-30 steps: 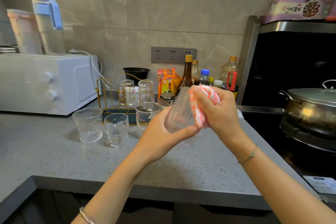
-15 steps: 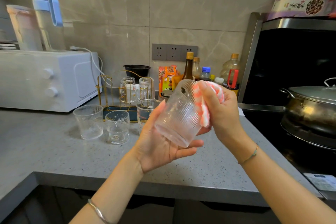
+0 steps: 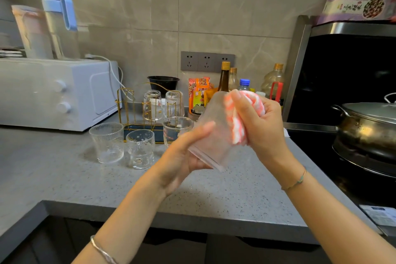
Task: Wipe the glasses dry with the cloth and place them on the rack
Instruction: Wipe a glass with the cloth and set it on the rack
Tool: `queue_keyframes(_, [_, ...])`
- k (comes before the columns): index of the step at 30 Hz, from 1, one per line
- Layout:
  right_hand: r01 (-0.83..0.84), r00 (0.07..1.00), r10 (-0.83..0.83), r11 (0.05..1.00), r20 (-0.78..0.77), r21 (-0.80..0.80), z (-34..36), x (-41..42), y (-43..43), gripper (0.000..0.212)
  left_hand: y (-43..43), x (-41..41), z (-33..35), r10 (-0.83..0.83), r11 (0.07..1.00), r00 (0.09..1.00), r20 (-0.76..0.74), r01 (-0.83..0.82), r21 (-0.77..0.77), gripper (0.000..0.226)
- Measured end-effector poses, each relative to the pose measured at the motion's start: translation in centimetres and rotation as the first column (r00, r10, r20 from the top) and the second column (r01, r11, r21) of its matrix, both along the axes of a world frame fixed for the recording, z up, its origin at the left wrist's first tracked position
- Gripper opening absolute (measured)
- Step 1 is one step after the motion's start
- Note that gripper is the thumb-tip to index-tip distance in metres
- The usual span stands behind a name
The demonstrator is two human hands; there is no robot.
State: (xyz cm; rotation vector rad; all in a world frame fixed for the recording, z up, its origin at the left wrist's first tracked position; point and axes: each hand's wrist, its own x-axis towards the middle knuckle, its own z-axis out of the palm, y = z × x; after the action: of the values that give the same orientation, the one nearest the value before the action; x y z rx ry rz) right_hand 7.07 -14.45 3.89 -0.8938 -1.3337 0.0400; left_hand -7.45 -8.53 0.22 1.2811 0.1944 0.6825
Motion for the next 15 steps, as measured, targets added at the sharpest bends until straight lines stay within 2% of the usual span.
queue_keyframes(1, [-0.036, 0.999, 0.036, 0.999, -0.014, 0.009, 0.2, -0.2, 0.0, 0.028, -0.1, 0.0, -0.1, -0.129, 0.977, 0.989, 0.076, 0.14, -0.163, 0.085])
queue_keyframes(2, [-0.071, 0.997, 0.071, 0.997, -0.022, 0.017, 0.4, -0.4, -0.1, 0.024, -0.3, 0.1, -0.2, -0.272, 0.907, 0.947, 0.171, 0.312, -0.284, 0.085])
queue_keyframes(3, [-0.098, 0.995, 0.098, 0.995, -0.025, 0.023, 0.5, -0.5, -0.1, 0.021, -0.4, 0.1, -0.3, -0.406, 0.798, 0.87, 0.279, 0.486, -0.356, 0.082])
queue_keyframes(5, [-0.111, 0.994, 0.112, 0.993, -0.018, 0.026, 0.5, -0.7, -0.1, 0.018, -0.2, 0.1, -0.6, -0.566, 0.579, 0.706, 0.424, 0.708, -0.406, 0.078])
queue_keyframes(6, [-0.108, 0.994, 0.108, 0.994, -0.019, 0.025, 0.4, -0.6, -0.1, 0.018, 0.0, 0.2, -0.7, -0.585, 0.558, 0.692, 0.423, 0.722, -0.409, 0.079])
queue_keyframes(7, [-0.098, 0.995, 0.098, 0.995, -0.032, 0.015, 0.3, -0.6, -0.1, 0.02, 0.2, 0.3, -0.8, -0.582, 0.596, 0.72, 0.379, 0.694, -0.404, 0.081])
queue_keyframes(8, [-0.085, 0.995, 0.085, 0.996, -0.054, 0.001, 0.1, -0.5, -0.1, 0.022, 0.4, 0.3, -0.8, -0.545, 0.686, 0.787, 0.29, 0.617, -0.386, 0.081])
queue_keyframes(10, [-0.047, 0.995, 0.044, 0.998, -0.084, -0.031, -0.1, -0.2, -0.1, 0.026, 0.8, 0.2, -0.6, -0.347, 0.884, 0.934, 0.082, 0.355, -0.303, 0.079])
queue_keyframes(12, [0.007, 0.998, -0.01, 0.998, -0.059, -0.058, -0.2, 0.0, -0.1, 0.028, 1.0, 0.0, 0.1, -0.136, 0.988, 0.989, -0.051, 0.131, -0.084, 0.089])
queue_keyframes(13, [0.032, 0.999, -0.035, 0.997, -0.04, -0.063, -0.2, 0.1, -0.1, 0.03, 0.9, -0.1, 0.5, -0.034, 0.995, 0.991, -0.131, 0.046, 0.087, 0.096])
queue_keyframes(15, [0.074, 0.997, -0.075, 0.996, -0.026, -0.054, -0.2, 0.2, 0.0, 0.039, 0.6, -0.3, 0.7, 0.179, 0.904, 0.959, -0.219, -0.073, 0.422, 0.096])
